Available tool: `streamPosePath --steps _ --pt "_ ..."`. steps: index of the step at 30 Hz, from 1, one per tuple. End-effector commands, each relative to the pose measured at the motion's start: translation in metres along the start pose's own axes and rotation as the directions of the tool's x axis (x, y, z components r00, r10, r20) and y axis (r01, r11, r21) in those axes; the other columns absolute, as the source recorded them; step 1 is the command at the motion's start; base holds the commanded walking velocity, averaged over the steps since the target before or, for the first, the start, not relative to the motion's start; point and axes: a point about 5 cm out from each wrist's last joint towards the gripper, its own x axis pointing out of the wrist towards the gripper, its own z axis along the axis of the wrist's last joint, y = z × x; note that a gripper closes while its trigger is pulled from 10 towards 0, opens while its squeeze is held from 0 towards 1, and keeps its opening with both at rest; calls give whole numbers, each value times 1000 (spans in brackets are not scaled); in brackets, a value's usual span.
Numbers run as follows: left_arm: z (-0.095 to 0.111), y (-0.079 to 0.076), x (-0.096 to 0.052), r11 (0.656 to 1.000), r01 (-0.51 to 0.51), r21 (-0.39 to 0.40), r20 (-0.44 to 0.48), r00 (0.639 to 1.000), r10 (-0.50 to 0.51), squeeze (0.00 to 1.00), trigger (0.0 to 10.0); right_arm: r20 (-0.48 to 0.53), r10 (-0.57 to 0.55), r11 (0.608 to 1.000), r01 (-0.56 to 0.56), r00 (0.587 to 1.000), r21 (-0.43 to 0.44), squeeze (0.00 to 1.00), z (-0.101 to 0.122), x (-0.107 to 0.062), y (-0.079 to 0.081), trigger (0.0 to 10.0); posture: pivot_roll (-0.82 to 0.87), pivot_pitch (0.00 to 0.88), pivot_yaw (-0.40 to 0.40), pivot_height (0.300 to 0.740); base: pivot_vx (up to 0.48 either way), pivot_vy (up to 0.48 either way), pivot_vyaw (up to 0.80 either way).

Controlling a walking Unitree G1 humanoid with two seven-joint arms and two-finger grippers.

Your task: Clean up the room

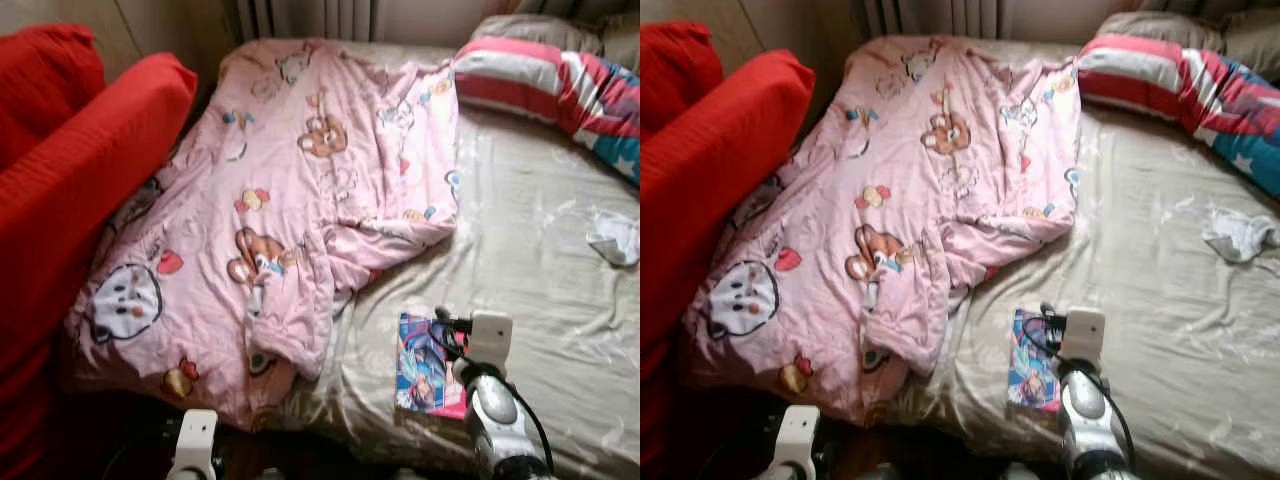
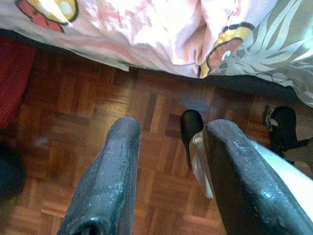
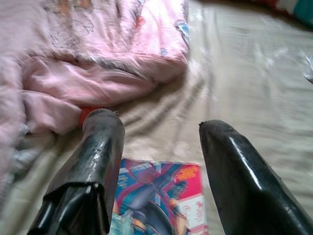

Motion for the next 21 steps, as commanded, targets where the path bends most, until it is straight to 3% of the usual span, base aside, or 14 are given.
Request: streamPosePath --steps 1,2,6,15,21 --pt "-3 5 -1 1000 -18 -1 -3 1000 18 0 10000 39 51 999 -50 998 -17 0 0 -5 10 10000 -38 219 47 740 0 0 0" --pt "-1 4 -1 1000 -16 -7 7 1000 16 0 10000 75 75 996 -72 994 -48 0 4 -7 14 10000 -38 222 47 740 0 0 0" --pt "1 3 0 1000 -12 -11 13 1000 12 0 10000 102 44 998 -40 994 -38 0 5 -10 12 10000 -39 226 46 740 0 0 0" --pt "0 -1 0 1000 -7 -17 9 1000 7 0 10000 22 -40 999 40 999 5 0 -4 -8 14 10000 -28 231 42 740 0 0 0" --pt "0 -5 0 1000 -2 -21 12 1000 2 0 10000 -17 -24 1000 23 1000 -8 0 -5 -6 19 10000 -24 233 38 725 0 0 0"
